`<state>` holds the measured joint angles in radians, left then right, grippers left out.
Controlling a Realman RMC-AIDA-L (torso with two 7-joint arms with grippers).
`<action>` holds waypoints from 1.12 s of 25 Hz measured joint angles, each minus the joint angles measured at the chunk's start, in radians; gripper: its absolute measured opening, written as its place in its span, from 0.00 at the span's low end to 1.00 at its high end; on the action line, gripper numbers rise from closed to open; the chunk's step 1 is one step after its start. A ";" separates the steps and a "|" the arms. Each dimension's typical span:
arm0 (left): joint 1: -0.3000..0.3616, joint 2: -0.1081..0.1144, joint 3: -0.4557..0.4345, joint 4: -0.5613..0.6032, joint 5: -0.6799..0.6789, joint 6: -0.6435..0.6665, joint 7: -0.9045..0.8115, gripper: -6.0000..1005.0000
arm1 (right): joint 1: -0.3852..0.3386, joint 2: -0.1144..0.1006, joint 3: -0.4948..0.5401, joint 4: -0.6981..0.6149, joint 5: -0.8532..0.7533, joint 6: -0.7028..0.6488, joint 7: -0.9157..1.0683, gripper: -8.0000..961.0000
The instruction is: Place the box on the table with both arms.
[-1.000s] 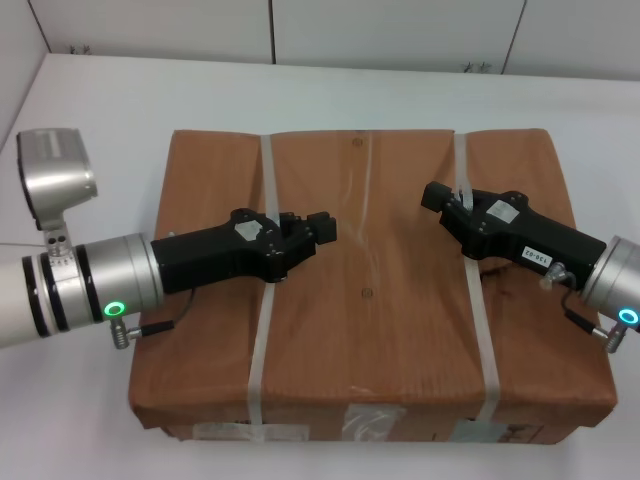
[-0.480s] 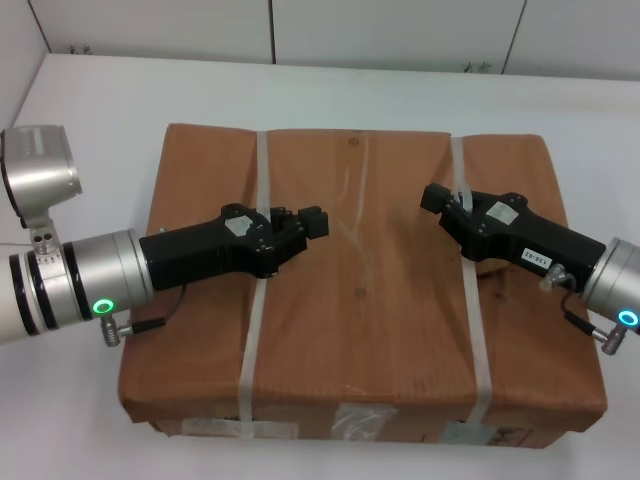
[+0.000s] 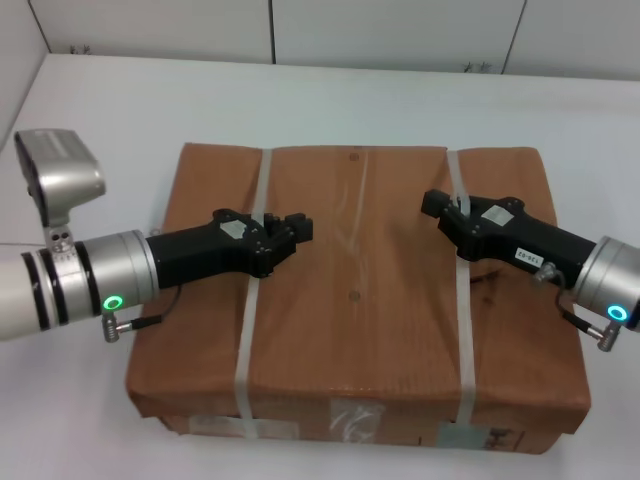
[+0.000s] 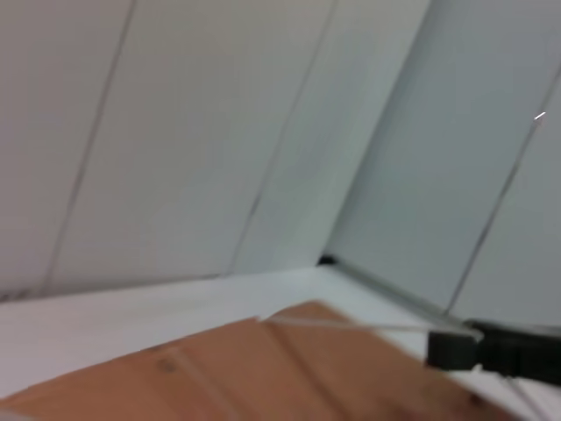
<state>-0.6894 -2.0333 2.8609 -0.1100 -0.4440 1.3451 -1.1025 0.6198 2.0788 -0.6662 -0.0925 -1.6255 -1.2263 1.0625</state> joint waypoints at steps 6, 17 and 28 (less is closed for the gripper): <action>-0.027 -0.008 0.000 0.008 0.021 -0.150 0.001 0.10 | 0.073 0.000 -0.004 0.062 -0.004 0.169 0.000 0.04; -0.076 -0.010 0.000 0.109 0.081 -0.435 0.021 0.10 | 0.207 0.000 -0.003 0.163 -0.007 0.435 0.014 0.04; -0.066 -0.011 -0.001 0.112 0.080 -0.453 0.027 0.11 | 0.173 0.000 0.004 0.164 -0.007 0.438 0.017 0.04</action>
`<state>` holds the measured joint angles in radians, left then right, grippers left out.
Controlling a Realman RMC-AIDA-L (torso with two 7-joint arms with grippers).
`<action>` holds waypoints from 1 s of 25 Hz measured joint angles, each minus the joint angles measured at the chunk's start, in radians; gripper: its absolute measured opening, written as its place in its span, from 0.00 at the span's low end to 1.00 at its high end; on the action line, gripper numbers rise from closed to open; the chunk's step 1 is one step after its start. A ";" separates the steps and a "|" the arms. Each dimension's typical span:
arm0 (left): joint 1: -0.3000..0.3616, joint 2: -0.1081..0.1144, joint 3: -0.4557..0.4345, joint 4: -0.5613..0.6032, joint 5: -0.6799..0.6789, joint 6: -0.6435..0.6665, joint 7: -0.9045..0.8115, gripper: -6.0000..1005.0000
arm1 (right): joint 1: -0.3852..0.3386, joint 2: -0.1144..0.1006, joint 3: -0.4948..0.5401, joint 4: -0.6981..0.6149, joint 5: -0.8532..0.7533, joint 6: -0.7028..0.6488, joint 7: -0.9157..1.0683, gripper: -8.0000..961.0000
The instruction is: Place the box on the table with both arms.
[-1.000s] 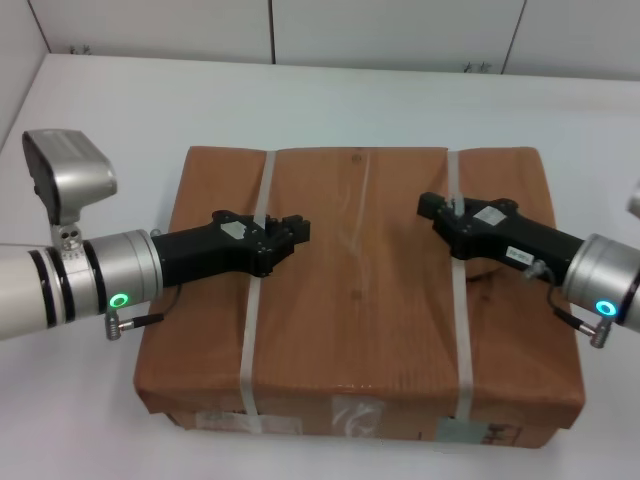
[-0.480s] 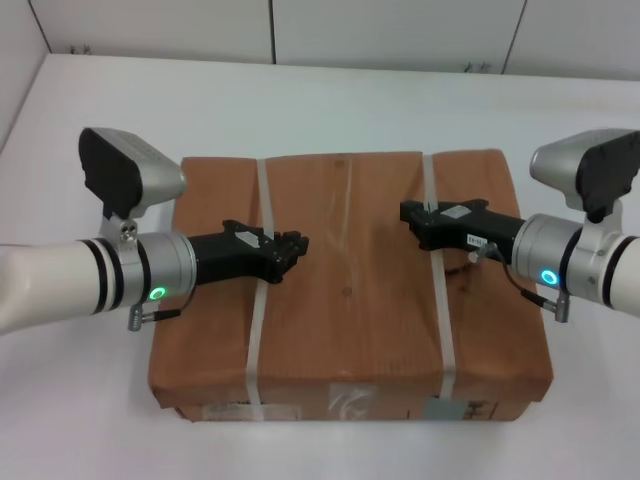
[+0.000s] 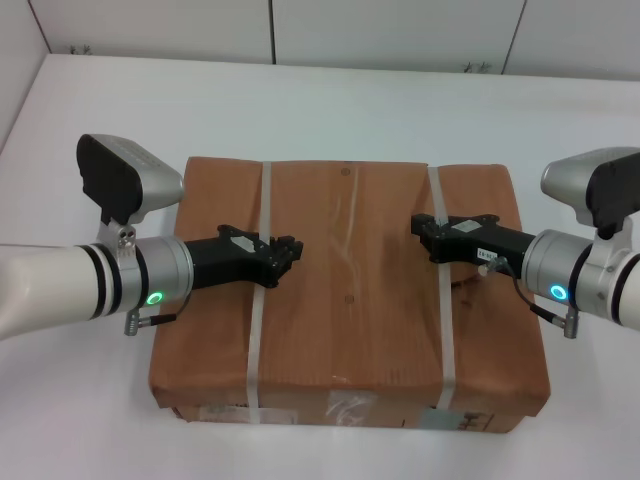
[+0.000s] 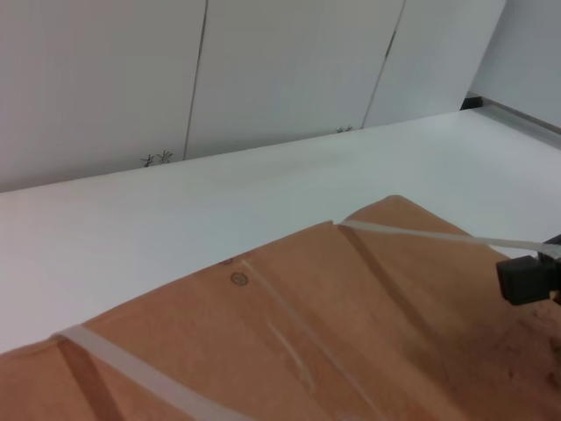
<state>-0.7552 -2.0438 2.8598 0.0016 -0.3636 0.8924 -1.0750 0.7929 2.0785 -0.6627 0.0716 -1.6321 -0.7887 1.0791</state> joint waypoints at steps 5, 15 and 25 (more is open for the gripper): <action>0.000 0.000 -0.001 0.000 0.000 -0.002 0.000 0.12 | -0.008 0.000 0.000 0.000 0.005 0.000 0.001 0.05; 0.000 0.001 0.001 0.010 0.003 0.000 0.000 0.16 | -0.023 0.000 -0.001 -0.007 0.004 0.000 -0.003 0.14; 0.002 0.002 -0.001 0.006 0.001 -0.031 0.001 0.32 | -0.058 0.000 0.016 -0.029 0.012 0.025 -0.001 0.47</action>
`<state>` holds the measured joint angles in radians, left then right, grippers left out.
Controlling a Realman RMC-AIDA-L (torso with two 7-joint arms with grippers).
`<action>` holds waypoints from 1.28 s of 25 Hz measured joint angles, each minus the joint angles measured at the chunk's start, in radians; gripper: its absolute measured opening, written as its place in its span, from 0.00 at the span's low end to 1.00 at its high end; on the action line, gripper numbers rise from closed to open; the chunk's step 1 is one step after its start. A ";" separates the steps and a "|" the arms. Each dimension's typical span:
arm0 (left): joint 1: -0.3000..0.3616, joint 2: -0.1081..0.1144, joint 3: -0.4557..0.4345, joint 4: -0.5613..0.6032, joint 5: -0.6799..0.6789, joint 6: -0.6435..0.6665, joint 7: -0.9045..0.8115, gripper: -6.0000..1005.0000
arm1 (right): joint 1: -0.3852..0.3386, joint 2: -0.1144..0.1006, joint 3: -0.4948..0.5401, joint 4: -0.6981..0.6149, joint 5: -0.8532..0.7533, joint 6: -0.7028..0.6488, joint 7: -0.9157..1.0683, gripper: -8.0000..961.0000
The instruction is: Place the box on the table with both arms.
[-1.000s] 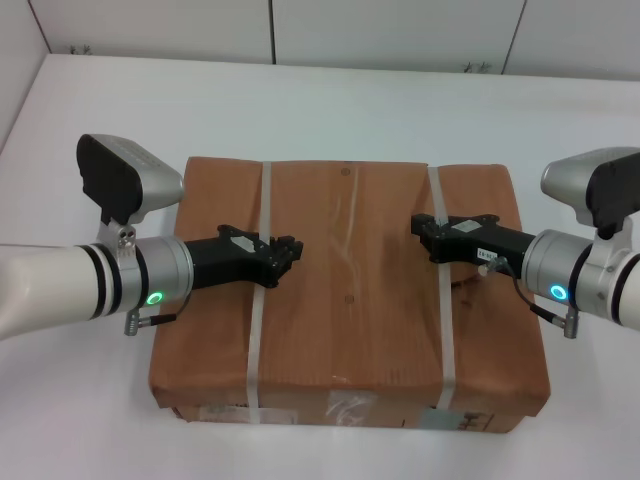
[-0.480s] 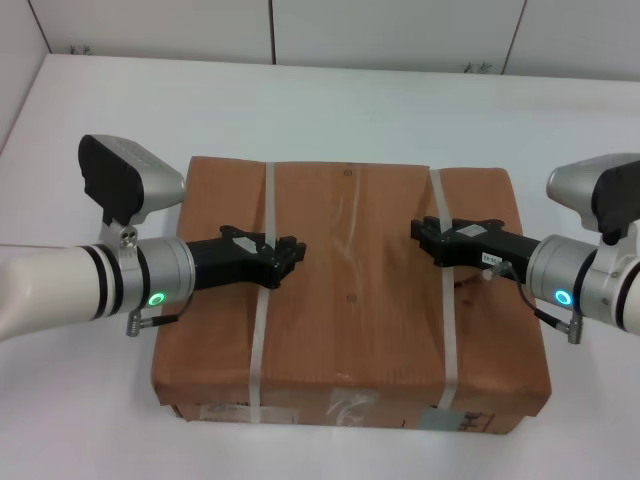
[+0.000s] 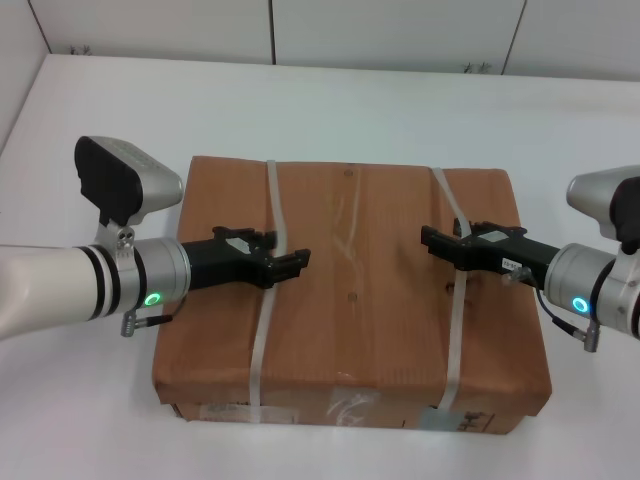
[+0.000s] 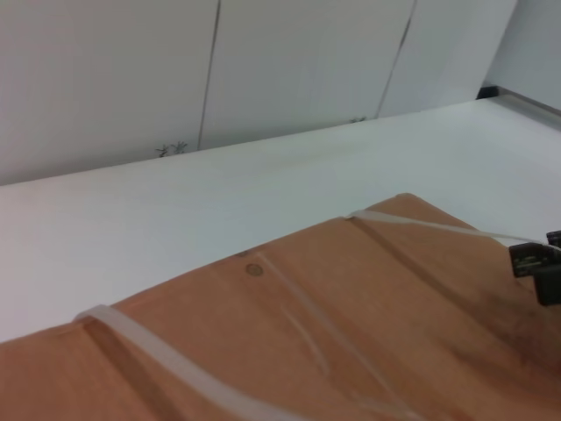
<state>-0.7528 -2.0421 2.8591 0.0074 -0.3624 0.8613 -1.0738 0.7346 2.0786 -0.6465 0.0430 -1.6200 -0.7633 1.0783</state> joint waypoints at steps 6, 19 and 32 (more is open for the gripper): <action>0.001 0.002 -0.009 -0.003 -0.011 -0.020 -0.008 0.51 | -0.026 0.000 0.035 -0.018 0.000 0.001 0.000 0.72; 0.049 0.012 -0.010 -0.085 -0.108 0.271 0.020 0.82 | -0.161 -0.002 0.061 -0.154 -0.004 -0.296 -0.032 0.92; 0.148 0.104 0.005 -0.213 -0.109 1.005 0.217 0.82 | -0.197 -0.009 0.053 -0.305 -0.154 -0.843 -0.192 0.92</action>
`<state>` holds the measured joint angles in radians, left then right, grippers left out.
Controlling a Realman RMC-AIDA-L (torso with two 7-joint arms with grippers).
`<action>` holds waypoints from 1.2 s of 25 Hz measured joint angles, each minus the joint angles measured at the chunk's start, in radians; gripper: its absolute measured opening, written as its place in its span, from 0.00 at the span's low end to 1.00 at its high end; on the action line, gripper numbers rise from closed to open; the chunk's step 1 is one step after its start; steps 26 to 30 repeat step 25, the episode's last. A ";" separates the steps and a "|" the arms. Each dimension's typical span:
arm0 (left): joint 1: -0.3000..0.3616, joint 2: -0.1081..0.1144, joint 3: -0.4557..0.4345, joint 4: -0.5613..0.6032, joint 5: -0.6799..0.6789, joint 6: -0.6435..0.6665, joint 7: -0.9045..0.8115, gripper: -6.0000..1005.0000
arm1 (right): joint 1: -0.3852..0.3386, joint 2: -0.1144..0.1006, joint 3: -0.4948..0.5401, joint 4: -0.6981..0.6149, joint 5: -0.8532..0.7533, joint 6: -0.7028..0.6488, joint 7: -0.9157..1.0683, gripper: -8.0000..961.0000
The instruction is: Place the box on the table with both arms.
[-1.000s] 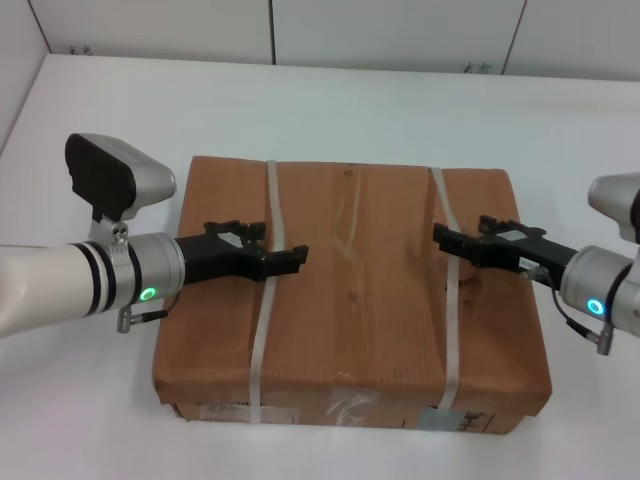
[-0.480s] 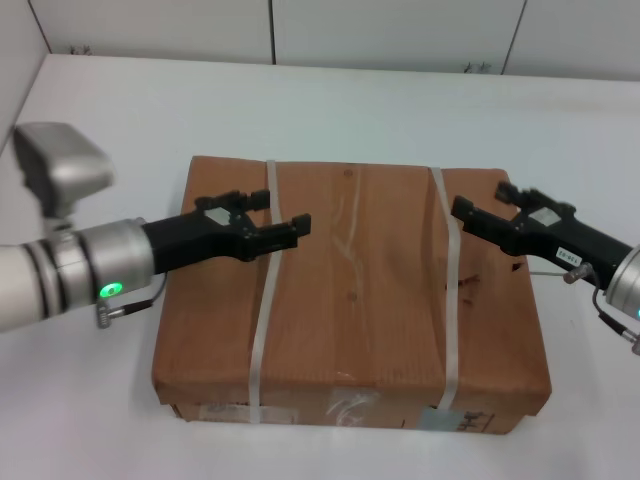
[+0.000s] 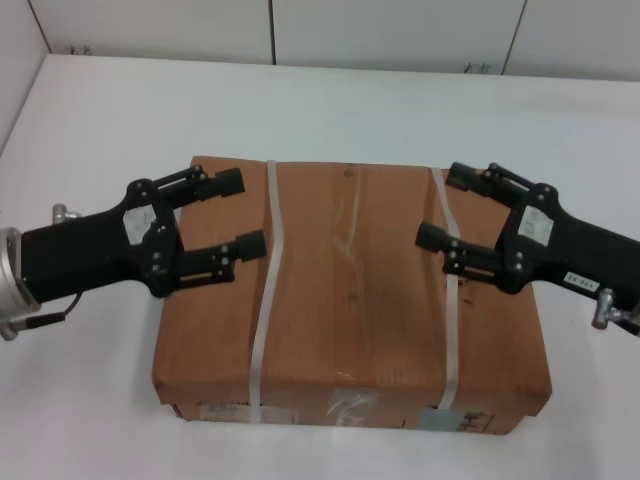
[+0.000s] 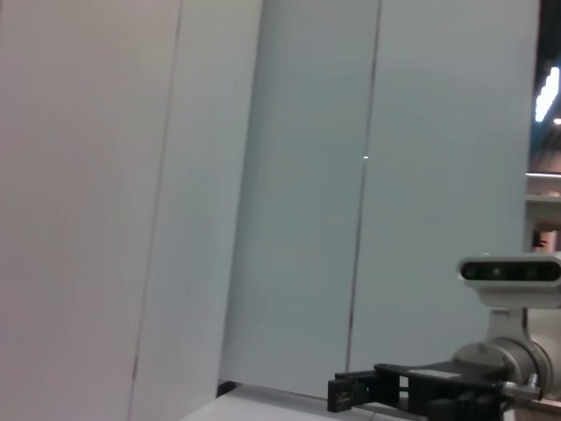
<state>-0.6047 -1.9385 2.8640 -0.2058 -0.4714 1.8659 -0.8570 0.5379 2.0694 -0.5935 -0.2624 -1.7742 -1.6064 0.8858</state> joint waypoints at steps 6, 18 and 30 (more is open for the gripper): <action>-0.003 -0.006 0.000 0.000 0.037 0.017 0.027 0.81 | 0.023 0.001 -0.011 -0.002 -0.039 -0.034 -0.007 0.92; -0.004 -0.013 0.000 -0.001 0.037 0.016 0.029 0.81 | 0.048 0.005 -0.026 0.000 -0.042 -0.042 -0.001 0.92; -0.004 -0.014 0.000 -0.001 0.032 0.016 0.029 0.81 | 0.058 0.006 -0.026 0.004 -0.042 -0.043 -0.001 0.92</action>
